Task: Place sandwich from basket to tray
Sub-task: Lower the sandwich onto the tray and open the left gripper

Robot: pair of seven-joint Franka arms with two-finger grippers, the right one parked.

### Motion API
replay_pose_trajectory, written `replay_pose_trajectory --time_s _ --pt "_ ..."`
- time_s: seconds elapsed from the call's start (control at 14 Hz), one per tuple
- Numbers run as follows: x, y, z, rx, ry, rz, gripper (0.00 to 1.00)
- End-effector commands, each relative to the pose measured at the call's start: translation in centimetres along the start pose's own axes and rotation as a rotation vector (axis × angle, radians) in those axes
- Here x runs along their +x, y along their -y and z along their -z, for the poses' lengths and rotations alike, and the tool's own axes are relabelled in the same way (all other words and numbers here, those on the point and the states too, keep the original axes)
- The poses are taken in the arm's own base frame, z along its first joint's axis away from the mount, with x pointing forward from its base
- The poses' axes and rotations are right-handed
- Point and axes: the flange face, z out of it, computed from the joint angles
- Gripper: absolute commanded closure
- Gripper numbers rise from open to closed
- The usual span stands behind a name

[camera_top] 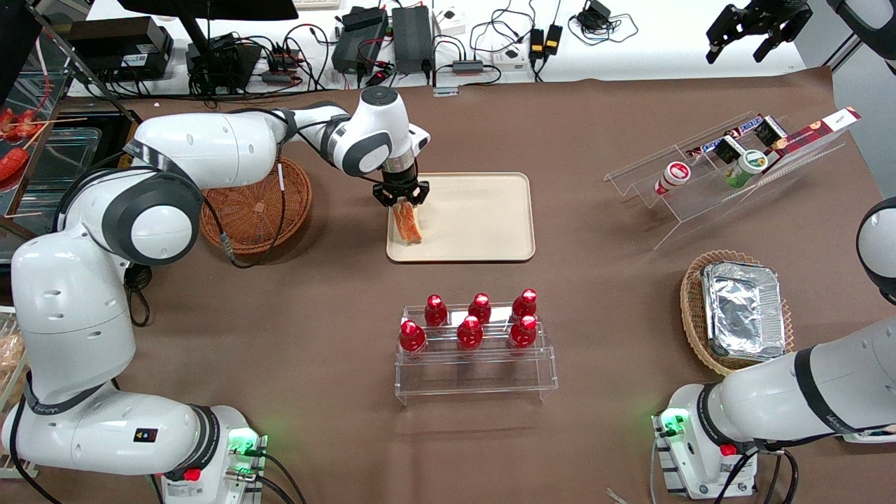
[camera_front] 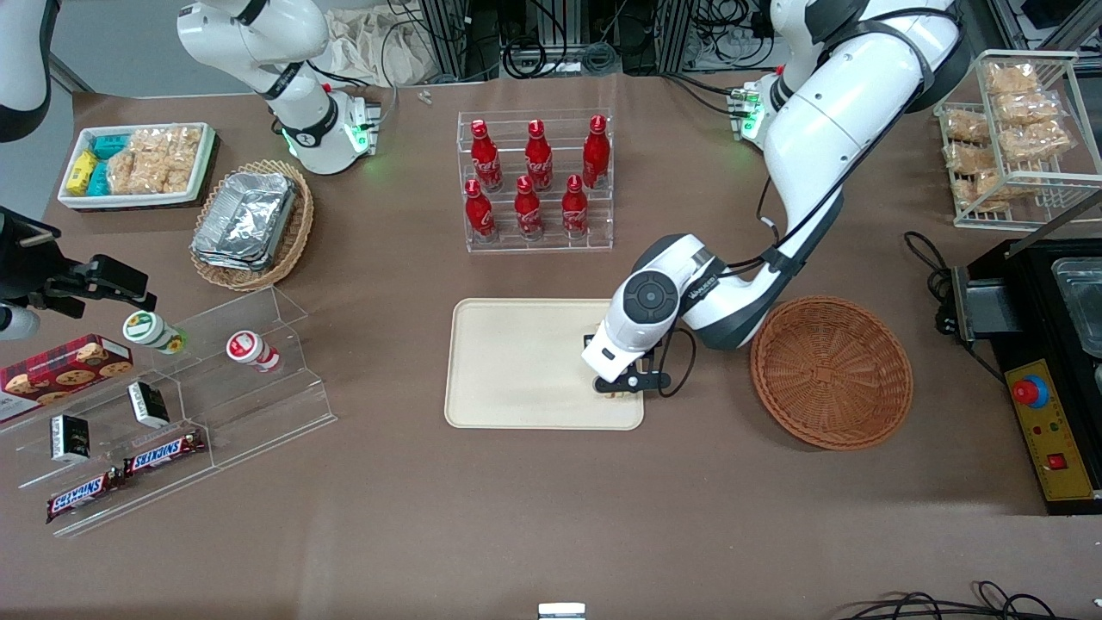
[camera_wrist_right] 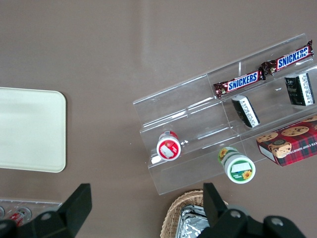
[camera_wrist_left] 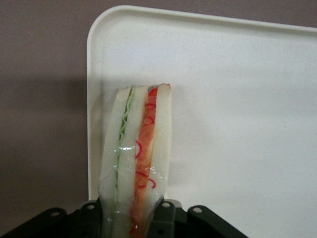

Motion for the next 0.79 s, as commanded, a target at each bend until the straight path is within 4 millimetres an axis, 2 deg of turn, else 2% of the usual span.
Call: replay_pose_trajectory --time_s 0.0,0.14,0.29,0.36,0.5,0.71 --pt "0.3 -0.6 0.2 0.000 -0.025 0.010 0.01" --pt "0.6 -0.3 0.7 -0.002 -0.025 0.022 0.01" --pt "0.8 -0.1 2.2 0.000 -0.043 0.029 0.00" --pt "0.8 0.0 3.7 0.007 -0.050 0.035 0.00" --pt "1.6 2.3 7.3 0.090 -0.031 0.067 0.01" --pt "1.7 5.3 14.2 0.069 -0.038 0.145 0.00"
